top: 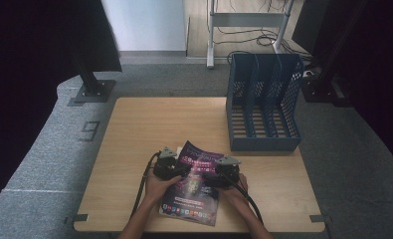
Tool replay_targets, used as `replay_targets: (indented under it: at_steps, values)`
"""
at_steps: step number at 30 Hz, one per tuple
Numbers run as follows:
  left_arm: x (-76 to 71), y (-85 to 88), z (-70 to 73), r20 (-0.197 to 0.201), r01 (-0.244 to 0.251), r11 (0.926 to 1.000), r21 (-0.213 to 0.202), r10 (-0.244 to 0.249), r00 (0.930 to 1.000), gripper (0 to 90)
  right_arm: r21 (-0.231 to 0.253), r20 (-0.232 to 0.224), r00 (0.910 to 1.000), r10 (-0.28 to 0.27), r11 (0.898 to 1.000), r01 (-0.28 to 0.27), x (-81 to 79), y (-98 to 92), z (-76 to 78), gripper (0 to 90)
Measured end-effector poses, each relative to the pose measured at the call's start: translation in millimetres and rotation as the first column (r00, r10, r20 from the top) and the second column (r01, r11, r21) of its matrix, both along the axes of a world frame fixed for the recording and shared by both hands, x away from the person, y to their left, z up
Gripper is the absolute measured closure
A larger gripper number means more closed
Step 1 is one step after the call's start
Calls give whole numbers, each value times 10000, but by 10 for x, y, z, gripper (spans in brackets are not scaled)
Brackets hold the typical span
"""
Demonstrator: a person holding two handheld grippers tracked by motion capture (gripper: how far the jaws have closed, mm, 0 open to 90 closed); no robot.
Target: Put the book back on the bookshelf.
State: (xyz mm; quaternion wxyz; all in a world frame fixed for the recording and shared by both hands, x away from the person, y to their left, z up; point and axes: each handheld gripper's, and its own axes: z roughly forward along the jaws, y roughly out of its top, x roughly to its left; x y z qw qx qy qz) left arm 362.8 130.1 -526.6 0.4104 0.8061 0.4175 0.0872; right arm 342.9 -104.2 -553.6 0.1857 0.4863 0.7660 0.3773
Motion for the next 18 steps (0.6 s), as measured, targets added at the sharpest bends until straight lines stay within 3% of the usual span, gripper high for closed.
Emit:
replay_targets:
  at_steps: [3, 12, 18]
  values:
    - [4, 1, -18, 62, -7, 9997, 264, 5, 10000, 529, -3, 8, 10000, 6, 10000, -6, 0, 0, 0, 110]
    - [24, -29, -27, 198, 10, 9995, 309, -16, 9998, 642, -6, 3, 10000, -6, 10000, 6, -1, 1, 0, 110]
    - [-13, -40, -12, 629, -12, 9986, 535, -22, 9980, 744, 12, -13, 10000, -10, 10000, 10, -1, 0, 0, 110]
